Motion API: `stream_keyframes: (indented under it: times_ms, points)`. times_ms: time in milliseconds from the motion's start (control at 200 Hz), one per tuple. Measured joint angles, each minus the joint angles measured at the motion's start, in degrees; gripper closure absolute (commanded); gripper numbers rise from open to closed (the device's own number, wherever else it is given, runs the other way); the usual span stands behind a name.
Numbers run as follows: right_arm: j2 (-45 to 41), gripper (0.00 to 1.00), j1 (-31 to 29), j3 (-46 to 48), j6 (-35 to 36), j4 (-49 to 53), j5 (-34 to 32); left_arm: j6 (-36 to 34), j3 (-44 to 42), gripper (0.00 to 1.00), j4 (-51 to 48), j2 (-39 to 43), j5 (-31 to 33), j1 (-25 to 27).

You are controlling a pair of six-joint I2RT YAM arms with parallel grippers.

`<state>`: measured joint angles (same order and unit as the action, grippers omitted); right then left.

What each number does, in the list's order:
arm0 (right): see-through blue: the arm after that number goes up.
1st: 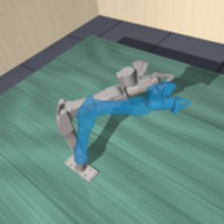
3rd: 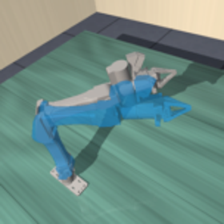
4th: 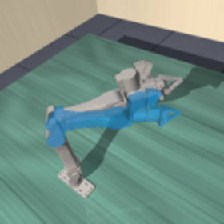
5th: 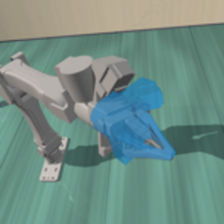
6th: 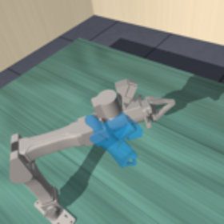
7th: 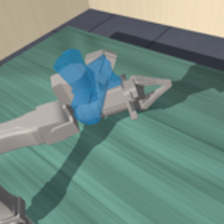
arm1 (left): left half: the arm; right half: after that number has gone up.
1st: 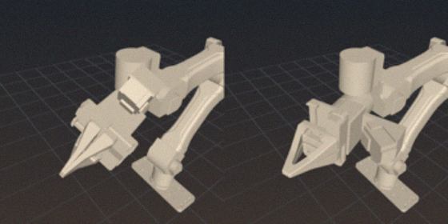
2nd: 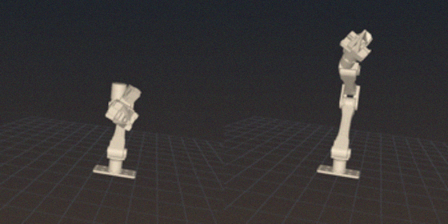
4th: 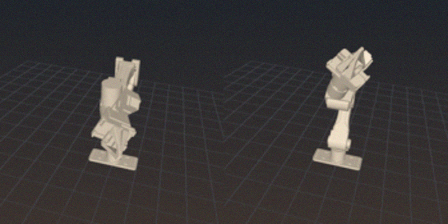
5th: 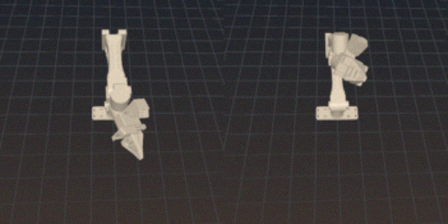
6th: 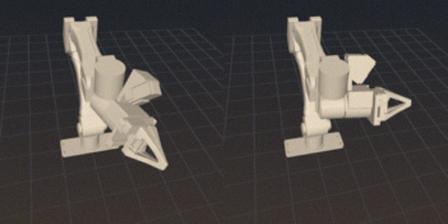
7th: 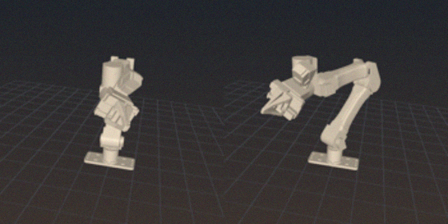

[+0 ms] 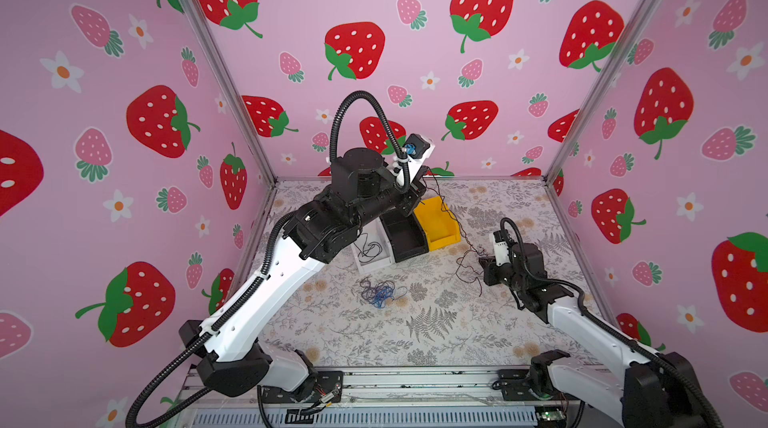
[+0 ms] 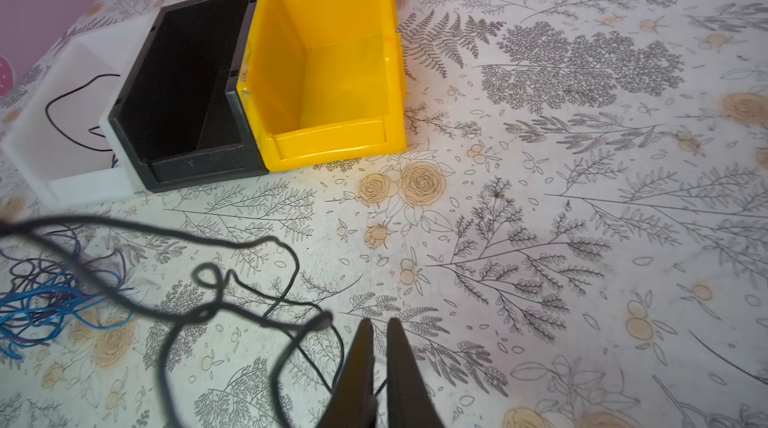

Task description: Untangle the cables

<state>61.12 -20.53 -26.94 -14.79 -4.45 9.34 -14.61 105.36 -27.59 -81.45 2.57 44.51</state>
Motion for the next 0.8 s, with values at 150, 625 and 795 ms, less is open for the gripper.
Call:
stream_keyframes:
  times_ms: [150,625,795]
  points:
    - [0.59,0.89,5.40,-0.66,-0.94,2.10,-0.72,0.00,-0.90,1.00,-0.83,1.31,0.42,-2.32]
    - [6.60,0.90,19.89,-7.15,-1.31,5.86,0.28,0.81,-6.43,1.00,-3.10,8.68,1.42,-13.18]
    - [7.37,0.92,25.14,-8.28,-0.13,6.34,0.70,1.01,-8.41,1.00,-3.56,9.90,1.01,-16.15]
